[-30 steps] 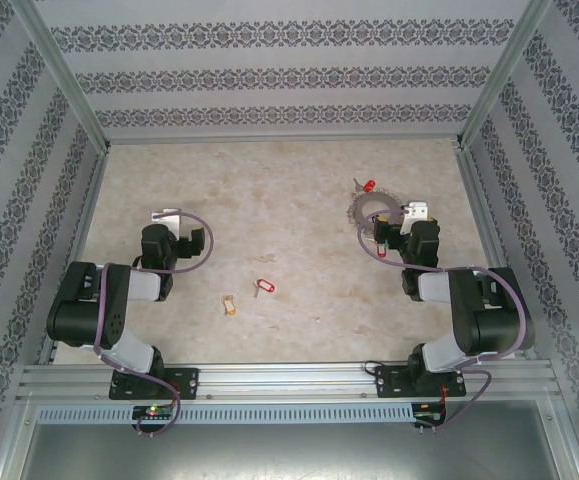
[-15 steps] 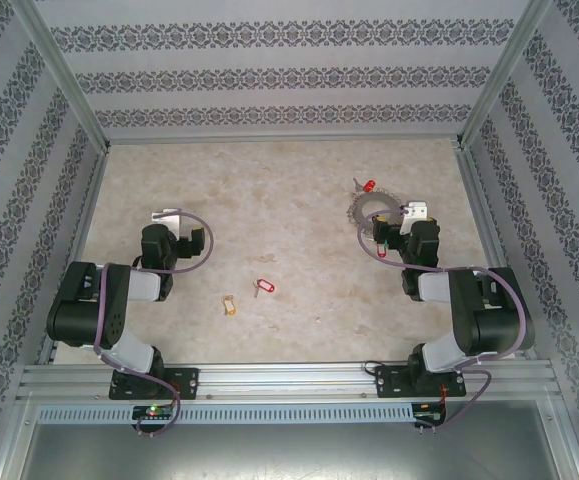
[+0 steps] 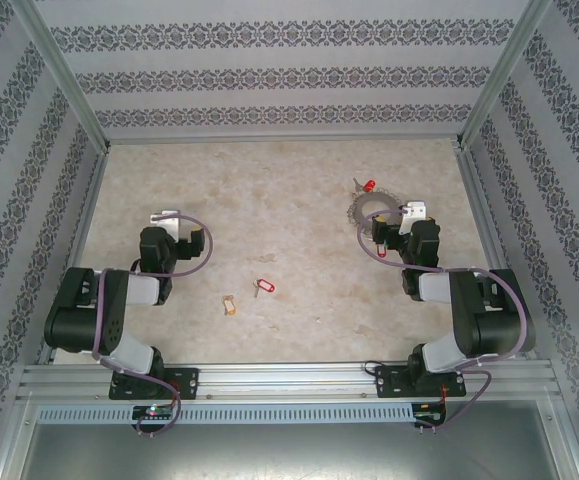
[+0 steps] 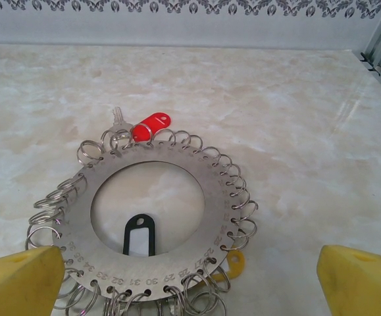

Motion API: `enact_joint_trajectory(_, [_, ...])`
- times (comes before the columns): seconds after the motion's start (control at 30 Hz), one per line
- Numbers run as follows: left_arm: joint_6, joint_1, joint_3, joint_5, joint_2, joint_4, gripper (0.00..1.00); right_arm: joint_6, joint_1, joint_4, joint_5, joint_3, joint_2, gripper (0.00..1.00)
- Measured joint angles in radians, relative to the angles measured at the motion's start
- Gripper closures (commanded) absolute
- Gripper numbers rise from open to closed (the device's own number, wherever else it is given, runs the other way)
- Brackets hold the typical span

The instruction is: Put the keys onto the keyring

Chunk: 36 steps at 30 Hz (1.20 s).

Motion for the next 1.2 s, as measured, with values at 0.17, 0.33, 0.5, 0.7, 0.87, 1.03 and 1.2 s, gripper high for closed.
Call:
enact_joint_trajectory(0.17, [0.0, 0.0, -0.006, -0.005, -0.087, -0.005, 0.01, -0.003, 0.0, -0.111, -0.003, 0.037, -0.063, 0.02])
enact_joint_trajectory(0.33, [-0.017, 0.0, 0.019, -0.037, -0.172, -0.113, 0.01, 0.026, 0.014, -0.315, -0.002, 0.151, -0.108, 0.02])
enact_joint_trajectory(0.5, [-0.109, 0.0, 0.116, -0.087, -0.267, -0.293, 0.01, 0.101, 0.033, -0.542, 0.008, 0.25, -0.147, 0.02])
enact_joint_trajectory(0.7, [-0.286, 0.007, 0.328, -0.112, -0.29, -0.562, 0.01, 0.272, -0.023, -0.722, -0.058, 0.345, -0.178, 0.02])
enact_joint_trajectory(0.87, [-0.395, 0.008, 0.411, 0.026, -0.271, -0.66, 0.0, 0.359, -0.028, -0.814, -0.177, 0.433, -0.1, 0.07])
enact_joint_trajectory(1.03, [-0.481, 0.008, 0.411, 0.158, -0.257, -0.705, 0.0, 0.404, -0.028, -0.937, -0.247, 0.56, 0.04, 0.14])
enact_joint_trajectory(1.2, [-0.528, -0.005, 0.411, 0.253, -0.235, -0.718, 0.0, 0.424, -0.018, -1.048, -0.269, 0.692, 0.154, 0.16])
